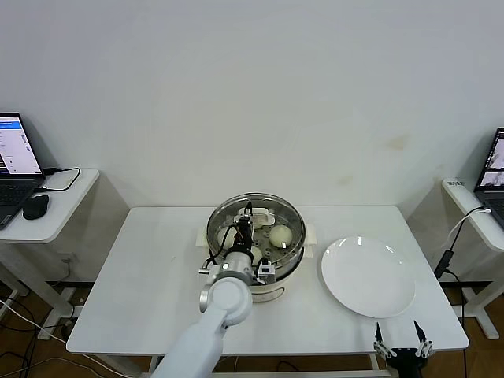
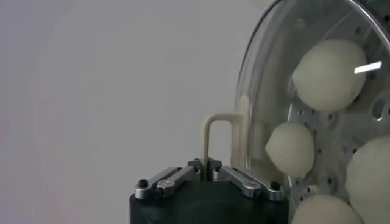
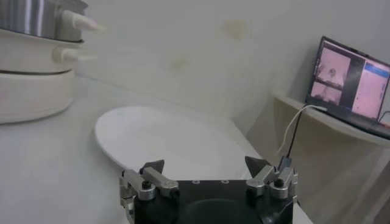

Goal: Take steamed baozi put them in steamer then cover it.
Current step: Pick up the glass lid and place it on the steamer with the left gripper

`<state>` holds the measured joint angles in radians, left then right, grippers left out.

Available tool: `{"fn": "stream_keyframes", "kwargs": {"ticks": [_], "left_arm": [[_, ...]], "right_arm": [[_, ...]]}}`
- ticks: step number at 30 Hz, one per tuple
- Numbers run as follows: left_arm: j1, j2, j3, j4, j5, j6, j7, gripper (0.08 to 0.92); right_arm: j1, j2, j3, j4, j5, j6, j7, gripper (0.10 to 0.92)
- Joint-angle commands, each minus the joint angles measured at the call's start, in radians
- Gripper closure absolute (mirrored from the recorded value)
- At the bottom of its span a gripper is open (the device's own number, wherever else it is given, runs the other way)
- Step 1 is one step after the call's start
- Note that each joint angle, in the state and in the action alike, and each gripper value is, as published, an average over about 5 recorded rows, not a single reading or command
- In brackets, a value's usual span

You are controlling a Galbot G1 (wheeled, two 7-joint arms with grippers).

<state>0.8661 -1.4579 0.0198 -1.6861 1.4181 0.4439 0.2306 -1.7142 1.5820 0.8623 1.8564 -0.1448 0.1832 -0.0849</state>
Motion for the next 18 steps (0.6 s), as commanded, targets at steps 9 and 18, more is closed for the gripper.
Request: {"fn": "stream_keyframes", "kwargs": {"ticks": [9,18], "left_arm": [[0.011,-0.033,0.003,0.014,0.028,0.001,0.004,0.868],[0.013,-0.035,0.002,0.023,0.039,-0.005,0.004,0.868]], "right_arm": [[0.000,0.000,-0.008,-0.005,-0.001,-0.001,0.000,0.203],[0.003,0.000,-0.010,-0.011,-0.002,0.000,-0.002,0.202]]}}
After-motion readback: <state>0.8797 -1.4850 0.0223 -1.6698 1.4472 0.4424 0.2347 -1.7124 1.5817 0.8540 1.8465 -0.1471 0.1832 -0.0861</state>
